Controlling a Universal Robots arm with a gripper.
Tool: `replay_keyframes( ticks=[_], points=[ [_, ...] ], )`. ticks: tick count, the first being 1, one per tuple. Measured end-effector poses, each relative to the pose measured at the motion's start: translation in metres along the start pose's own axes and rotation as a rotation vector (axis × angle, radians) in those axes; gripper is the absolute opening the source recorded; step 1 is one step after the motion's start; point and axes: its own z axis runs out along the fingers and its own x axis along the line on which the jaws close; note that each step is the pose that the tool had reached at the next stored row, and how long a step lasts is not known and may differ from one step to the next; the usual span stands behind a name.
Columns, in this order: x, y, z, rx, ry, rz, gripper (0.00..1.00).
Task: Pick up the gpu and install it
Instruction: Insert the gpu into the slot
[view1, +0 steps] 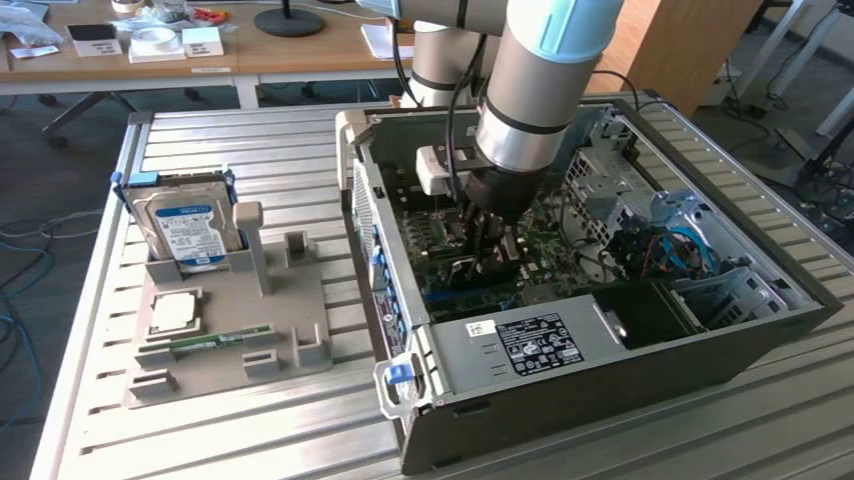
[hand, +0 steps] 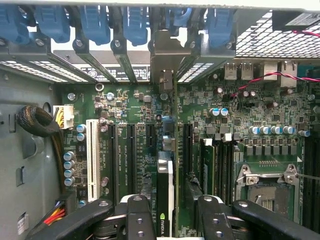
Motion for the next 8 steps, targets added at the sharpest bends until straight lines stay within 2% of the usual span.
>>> replay_keyframes(
  ticks=[8],
  points=[
    [0.0000, 0.0000, 0.0000, 0.0001, -0.0001, 0.000, 0.40]
  ],
)
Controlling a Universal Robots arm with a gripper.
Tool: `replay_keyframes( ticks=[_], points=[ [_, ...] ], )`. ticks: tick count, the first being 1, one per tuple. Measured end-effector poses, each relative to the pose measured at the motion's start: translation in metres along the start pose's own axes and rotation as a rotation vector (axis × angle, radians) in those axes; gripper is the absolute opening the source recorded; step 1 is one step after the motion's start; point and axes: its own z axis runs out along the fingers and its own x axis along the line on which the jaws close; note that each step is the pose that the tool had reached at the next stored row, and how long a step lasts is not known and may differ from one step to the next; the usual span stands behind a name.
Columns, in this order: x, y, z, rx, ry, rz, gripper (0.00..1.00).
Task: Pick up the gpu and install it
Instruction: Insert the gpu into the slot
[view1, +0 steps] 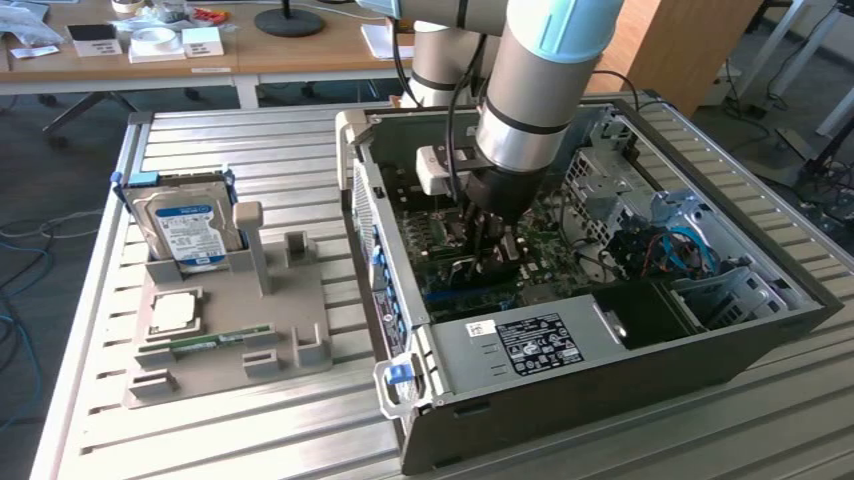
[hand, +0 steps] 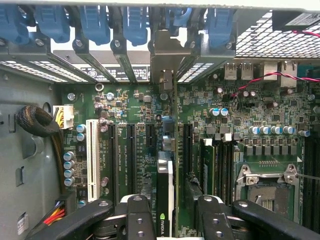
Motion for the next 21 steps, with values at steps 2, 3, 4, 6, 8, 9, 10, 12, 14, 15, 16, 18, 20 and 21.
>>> replay_keyframes(
  ticks=[2, 3, 4, 6, 8, 9, 10, 12, 14, 15, 16, 18, 20, 21],
  points=[
    [0.0000, 0.0000, 0.0000, 0.0000, 0.0000, 0.000, 0.38],
    [0.0000, 0.0000, 0.0000, 0.0000, 0.0000, 0.000, 0.32],
    [0.0001, 0.0000, -0.0001, -0.0001, 0.0006, 0.000, 0.32],
    [0.0000, 0.0000, -0.0001, -0.0001, 0.0002, 0.000, 0.26],
    [0.0000, 0.0000, 0.0000, -0.0001, 0.0000, 0.000, 0.26],
    [0.0000, 0.0000, 0.0000, -0.0001, 0.0001, 0.000, 0.26],
    [0.0000, 0.0000, 0.0000, 0.0000, 0.0000, 0.000, 0.26],
    [0.0000, 0.0000, 0.0000, 0.0000, 0.0000, 0.000, 0.26],
    [0.0000, 0.0000, 0.0000, 0.0000, 0.0000, 0.000, 0.26],
    [0.0000, 0.0000, 0.0000, 0.0000, 0.0000, 0.000, 0.26],
    [0.0000, 0.0000, 0.0000, 0.0000, 0.0000, 0.000, 0.26],
    [0.0000, 0.0000, 0.0001, 0.0000, 0.0000, 0.000, 0.26],
    [0.0000, -0.0001, 0.0007, 0.0000, 0.0001, 0.000, 0.26],
    [0.0000, 0.0000, 0.0007, -0.0001, 0.0002, 0.000, 0.26]
  ],
)
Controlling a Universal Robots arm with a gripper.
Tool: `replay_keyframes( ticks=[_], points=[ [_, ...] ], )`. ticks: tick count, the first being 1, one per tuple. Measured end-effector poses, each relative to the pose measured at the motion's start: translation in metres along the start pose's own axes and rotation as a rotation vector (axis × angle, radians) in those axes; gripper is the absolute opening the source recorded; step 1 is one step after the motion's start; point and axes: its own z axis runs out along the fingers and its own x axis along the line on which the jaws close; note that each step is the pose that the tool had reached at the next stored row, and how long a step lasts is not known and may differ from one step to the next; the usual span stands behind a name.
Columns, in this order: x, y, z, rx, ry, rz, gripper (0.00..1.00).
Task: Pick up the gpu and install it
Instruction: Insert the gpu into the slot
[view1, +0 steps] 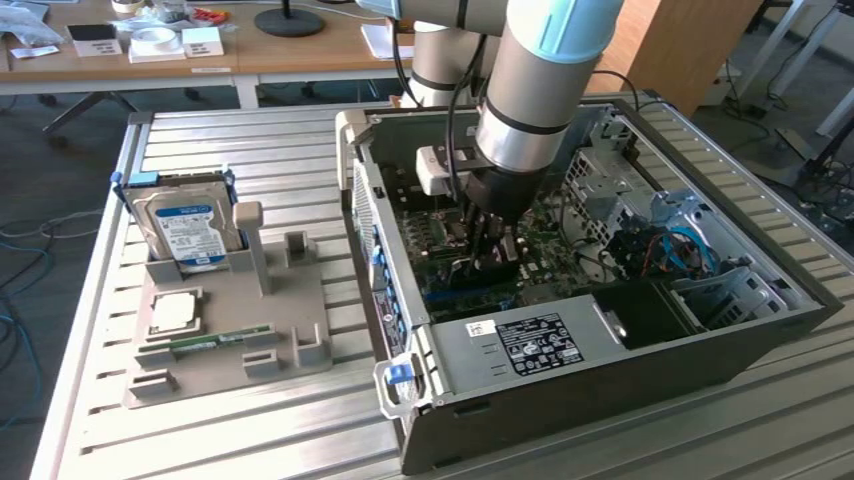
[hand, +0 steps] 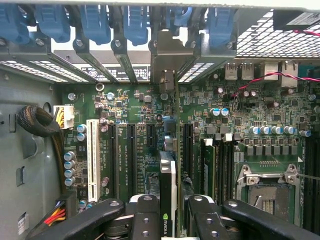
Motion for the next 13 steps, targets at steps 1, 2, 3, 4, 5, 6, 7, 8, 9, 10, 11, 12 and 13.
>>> replay_keyframes(
  ticks=[1, 2, 3, 4, 5, 6, 7, 8, 9, 10, 11, 12, 13],
  points=[
    [0.0000, 0.0000, 0.0000, 0.0000, 0.0001, 0.000, 0.26],
    [0.0000, 0.0001, 0.0004, 0.0001, -0.0001, 0.000, 0.26],
    [0.0000, 0.0003, 0.0007, 0.0002, 0.0000, 0.000, 0.26],
    [0.0001, 0.0005, 0.0009, 0.0002, 0.0000, 0.000, 0.26],
    [0.0001, 0.0006, 0.0009, 0.0001, 0.0001, 0.000, 0.26],
    [0.0001, 0.0007, 0.0010, 0.0002, 0.0000, 0.000, 0.26],
    [0.0001, 0.0009, 0.0012, 0.0003, -0.0001, 0.000, 0.26],
    [0.0001, 0.0010, 0.0012, 0.0003, -0.0002, 0.000, 0.26],
    [0.0001, 0.0011, 0.0013, 0.0003, -0.0003, 0.000, 0.26],
    [0.0001, 0.0011, 0.0012, 0.0003, -0.0003, 0.000, 0.26],
    [0.0001, 0.0011, 0.0013, 0.0003, -0.0002, 0.000, 0.26],
    [0.0001, 0.0011, 0.0012, 0.0003, -0.0002, 0.000, 0.26],
    [0.0001, 0.0011, 0.0012, 0.0003, -0.0002, 0.000, 0.26]
  ],
)
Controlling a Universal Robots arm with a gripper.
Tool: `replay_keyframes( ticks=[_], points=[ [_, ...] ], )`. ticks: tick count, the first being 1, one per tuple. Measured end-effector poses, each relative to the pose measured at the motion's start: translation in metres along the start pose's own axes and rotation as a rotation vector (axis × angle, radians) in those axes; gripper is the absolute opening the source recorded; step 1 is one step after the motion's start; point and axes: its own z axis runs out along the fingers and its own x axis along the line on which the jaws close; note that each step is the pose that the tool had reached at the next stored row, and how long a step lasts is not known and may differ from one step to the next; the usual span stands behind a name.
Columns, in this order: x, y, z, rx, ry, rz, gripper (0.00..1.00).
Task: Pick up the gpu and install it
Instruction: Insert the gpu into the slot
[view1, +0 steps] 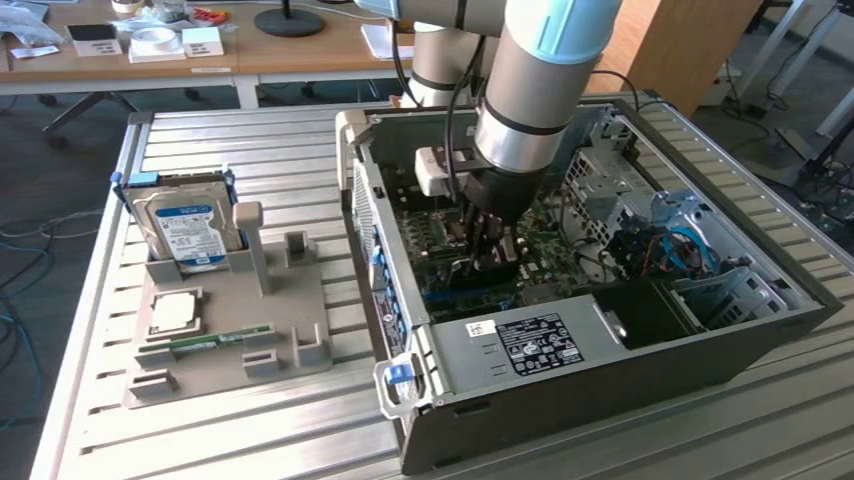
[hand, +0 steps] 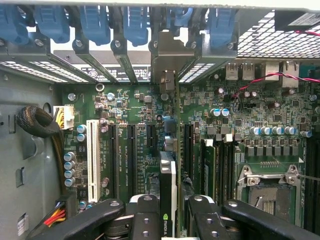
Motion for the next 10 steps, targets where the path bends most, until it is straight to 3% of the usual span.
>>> replay_keyframes(
  ticks=[10],
  points=[
    [-0.0004, 0.0000, 0.0000, 0.0000, 0.0001, 0.000, 0.26]
  ],
)
